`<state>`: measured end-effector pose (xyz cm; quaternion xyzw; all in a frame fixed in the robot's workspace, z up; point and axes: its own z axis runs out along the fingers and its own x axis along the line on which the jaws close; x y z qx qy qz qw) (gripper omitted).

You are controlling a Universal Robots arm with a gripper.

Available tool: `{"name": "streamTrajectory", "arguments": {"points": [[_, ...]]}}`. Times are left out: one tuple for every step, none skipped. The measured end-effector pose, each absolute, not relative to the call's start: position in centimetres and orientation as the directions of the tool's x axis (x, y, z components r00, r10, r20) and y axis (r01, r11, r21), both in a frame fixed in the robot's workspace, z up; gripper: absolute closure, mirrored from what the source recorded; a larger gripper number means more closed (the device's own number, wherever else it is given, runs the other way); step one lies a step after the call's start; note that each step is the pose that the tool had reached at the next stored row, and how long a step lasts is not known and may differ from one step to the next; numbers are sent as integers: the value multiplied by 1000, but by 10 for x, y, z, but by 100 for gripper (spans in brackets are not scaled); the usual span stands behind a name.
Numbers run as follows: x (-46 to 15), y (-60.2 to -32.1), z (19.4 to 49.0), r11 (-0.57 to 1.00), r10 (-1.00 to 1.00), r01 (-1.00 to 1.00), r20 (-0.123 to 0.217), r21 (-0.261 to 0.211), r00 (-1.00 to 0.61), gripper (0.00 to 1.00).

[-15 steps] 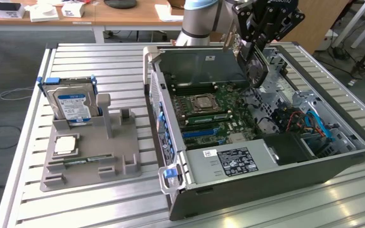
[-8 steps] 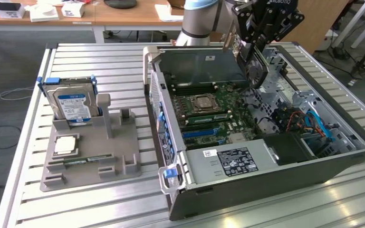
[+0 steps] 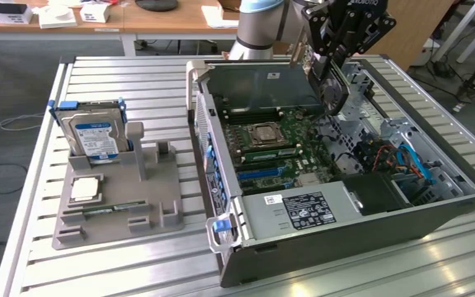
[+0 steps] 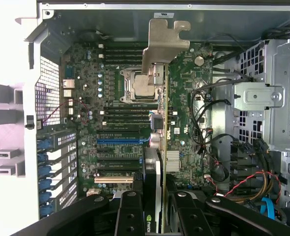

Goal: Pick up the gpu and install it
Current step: 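Insert the gpu into the slot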

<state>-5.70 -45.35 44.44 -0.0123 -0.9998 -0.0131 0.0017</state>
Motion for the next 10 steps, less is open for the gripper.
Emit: {"name": "streamTrajectory", "arguments": {"points": [[-57,-453,444,999,25,25,4,26,-1000,73],[-57,-453,444,999,25,25,4,26,-1000,73],[-57,-453,444,999,25,25,4,26,-1000,73],[-57,-453,443,999,25,25,4,26,-1000,73],[-57,-453,442,999,25,25,4,26,-1000,73],[-57,-453,440,999,25,25,4,26,-1000,73],[-57,-453,438,999,25,25,4,26,-1000,73],[-57,-453,436,999,25,25,4,26,-1000,73],[-57,-453,434,999,25,25,4,26,-1000,73],[-57,-453,433,999,25,25,4,26,-1000,73]]}}
